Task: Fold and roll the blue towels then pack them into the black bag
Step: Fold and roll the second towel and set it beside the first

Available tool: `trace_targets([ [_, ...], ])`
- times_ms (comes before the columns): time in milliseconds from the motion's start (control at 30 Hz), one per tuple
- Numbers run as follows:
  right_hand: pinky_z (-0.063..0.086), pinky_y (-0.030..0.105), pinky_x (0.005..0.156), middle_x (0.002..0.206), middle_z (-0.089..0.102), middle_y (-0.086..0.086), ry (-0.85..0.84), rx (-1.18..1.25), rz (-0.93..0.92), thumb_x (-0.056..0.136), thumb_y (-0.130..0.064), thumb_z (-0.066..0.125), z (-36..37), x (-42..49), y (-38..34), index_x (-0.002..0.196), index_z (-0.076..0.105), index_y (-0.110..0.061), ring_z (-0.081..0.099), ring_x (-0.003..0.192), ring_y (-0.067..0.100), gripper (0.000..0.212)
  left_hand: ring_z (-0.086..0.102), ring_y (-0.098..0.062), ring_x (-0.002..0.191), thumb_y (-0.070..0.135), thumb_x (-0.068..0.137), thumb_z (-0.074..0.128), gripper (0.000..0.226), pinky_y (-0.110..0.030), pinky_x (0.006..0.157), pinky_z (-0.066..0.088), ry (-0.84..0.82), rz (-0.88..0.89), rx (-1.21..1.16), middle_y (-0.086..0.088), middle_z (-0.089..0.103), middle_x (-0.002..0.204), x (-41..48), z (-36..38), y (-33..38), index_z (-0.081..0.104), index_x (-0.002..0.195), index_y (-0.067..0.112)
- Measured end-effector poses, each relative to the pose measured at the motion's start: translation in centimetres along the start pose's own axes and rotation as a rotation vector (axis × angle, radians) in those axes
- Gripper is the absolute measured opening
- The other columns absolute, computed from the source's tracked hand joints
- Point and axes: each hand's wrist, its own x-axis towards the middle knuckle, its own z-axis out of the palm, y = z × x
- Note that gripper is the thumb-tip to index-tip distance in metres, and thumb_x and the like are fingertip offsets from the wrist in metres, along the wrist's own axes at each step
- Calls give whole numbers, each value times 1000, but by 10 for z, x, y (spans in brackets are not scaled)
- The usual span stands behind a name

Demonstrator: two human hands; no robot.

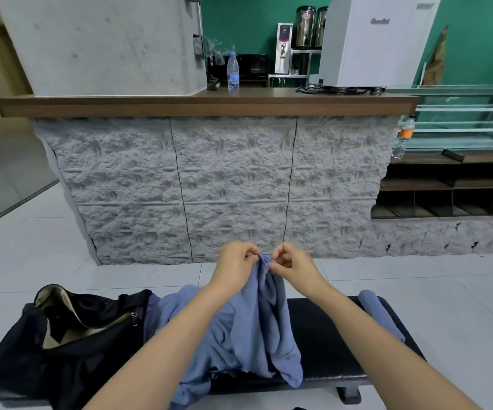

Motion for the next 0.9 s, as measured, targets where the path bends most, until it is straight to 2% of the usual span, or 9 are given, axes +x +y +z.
trace_targets([
  [200,38,20,67,68,53,-10,-84,-50,1,82,-24,72,-8,-27,41,69,52,-19,47,66,5,25,57,-12,71,-4,86,53,18,-8,62,39,153,-51,-33,-2,65,77,4,-17,-7,69,85,5],
  [367,29,24,64,67,41,-5,-118,-165,70,75,-48,68,-32,-54,77,66,41,-15,37,66,9,43,48,-5,60,-5,89,49,23,-6,55,38,273,-139,23,6,55,64,2,-49,-31,61,78,11],
  [467,29,24,63,64,38,-10,-184,-276,118,71,-44,61,-50,-62,82,62,39,-24,35,63,7,30,46,-4,60,-4,90,47,22,-13,53,35,316,-192,64,5,54,65,4,-61,-46,60,79,10],
  [533,29,26,60,63,41,-9,-238,-452,144,69,-37,59,-57,-62,81,63,39,-27,37,62,9,24,47,-4,62,-2,89,51,19,-15,60,34,277,-217,73,3,56,69,6,-61,-53,61,80,11],
  [600,28,24,57,65,45,-6,-175,-607,139,72,-29,62,-56,-58,75,63,37,-27,41,64,12,27,49,-5,62,0,87,56,15,-12,59,35,218,-207,58,2,57,66,7,-56,-58,61,84,13],
  [667,25,22,56,66,43,-7,-61,-600,93,74,-23,63,-45,-49,63,61,35,-26,41,66,12,31,52,-6,61,0,85,62,15,-16,60,37,166,-186,17,2,56,61,6,-46,-58,61,91,14],
  [733,27,23,57,62,42,-7,-41,-562,35,72,-21,60,-31,-38,50,60,33,-27,42,65,15,30,52,0,56,-1,82,66,21,-22,65,40,58,-150,-28,3,57,58,4,-32,-53,62,96,13],
  [833,32,26,57,60,47,-9,-74,-475,13,74,-18,63,-6,-22,29,62,37,-31,44,62,12,31,52,9,50,-2,81,67,31,-14,61,40,-177,-76,-82,6,57,61,-5,-3,-41,65,108,13],
  [900,34,27,58,64,51,-10,-88,-467,1,75,-17,62,8,-15,17,64,39,-34,47,65,12,31,51,7,50,-4,81,63,32,-5,55,35,-264,-58,-67,3,56,62,-10,16,-36,65,108,14],
])
